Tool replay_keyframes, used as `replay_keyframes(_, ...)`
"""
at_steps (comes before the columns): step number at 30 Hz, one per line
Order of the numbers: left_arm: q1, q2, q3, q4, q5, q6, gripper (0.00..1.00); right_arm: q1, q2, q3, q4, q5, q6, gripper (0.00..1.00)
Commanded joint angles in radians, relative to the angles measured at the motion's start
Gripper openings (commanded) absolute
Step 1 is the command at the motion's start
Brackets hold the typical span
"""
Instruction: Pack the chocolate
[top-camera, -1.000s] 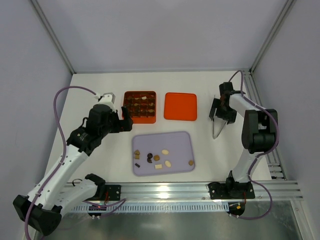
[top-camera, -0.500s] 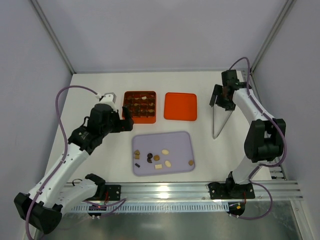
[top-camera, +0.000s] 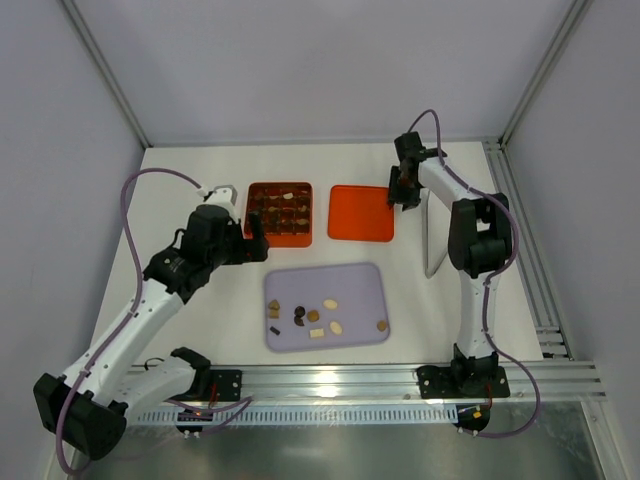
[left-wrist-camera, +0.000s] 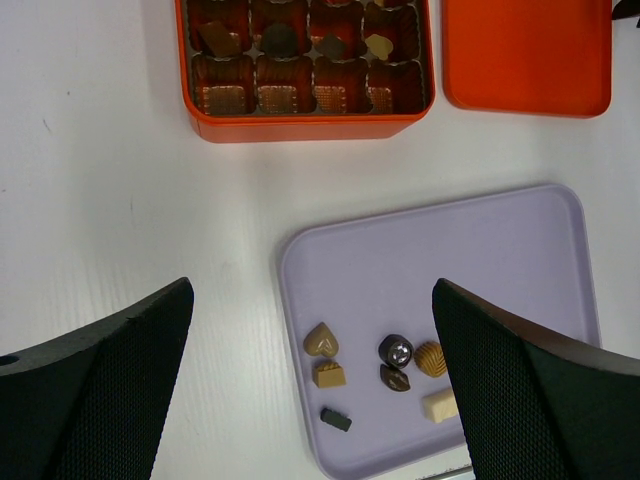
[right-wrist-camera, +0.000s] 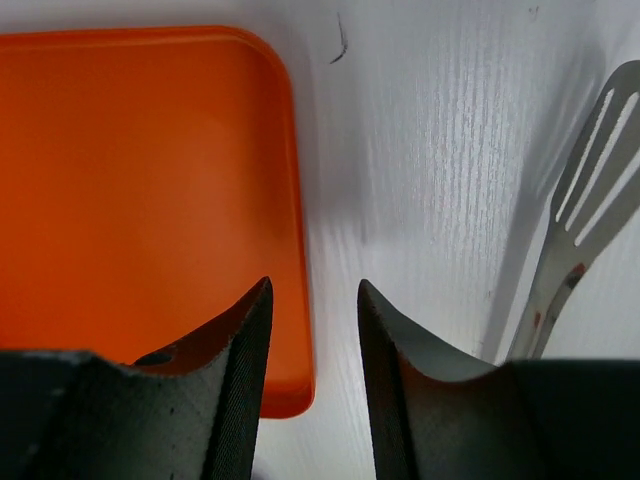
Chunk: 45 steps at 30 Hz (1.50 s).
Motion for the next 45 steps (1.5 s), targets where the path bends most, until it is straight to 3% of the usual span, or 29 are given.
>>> replay_keyframes(1,0.007,0.010,0.027,0.028,-0.015,0.023,1.00,-0.007,0.031,0.052,-0.011,-0.025,0.005,0.41)
replay_keyframes(17,0.007,0.096,0.076,0.020,0.065,0.026,1.00,0.017,0.122,0.049,-0.002,-0.011,0.000,0.30)
replay_keyframes(26,0.005,0.276,0.202,0.046,0.262,-0.011,1.00,0.020,0.101,0.031,-0.002,-0.022,-0.007,0.04)
replay_keyframes(32,0.000,0.436,0.285,0.157,0.383,-0.033,1.00,-0.017,0.021,-0.019,0.034,-0.088,0.003,0.04)
replay_keyframes(45,-0.015,0.766,0.512,0.240,0.483,-0.033,1.00,-0.058,-0.093,-0.095,0.069,-0.175,0.031,0.04)
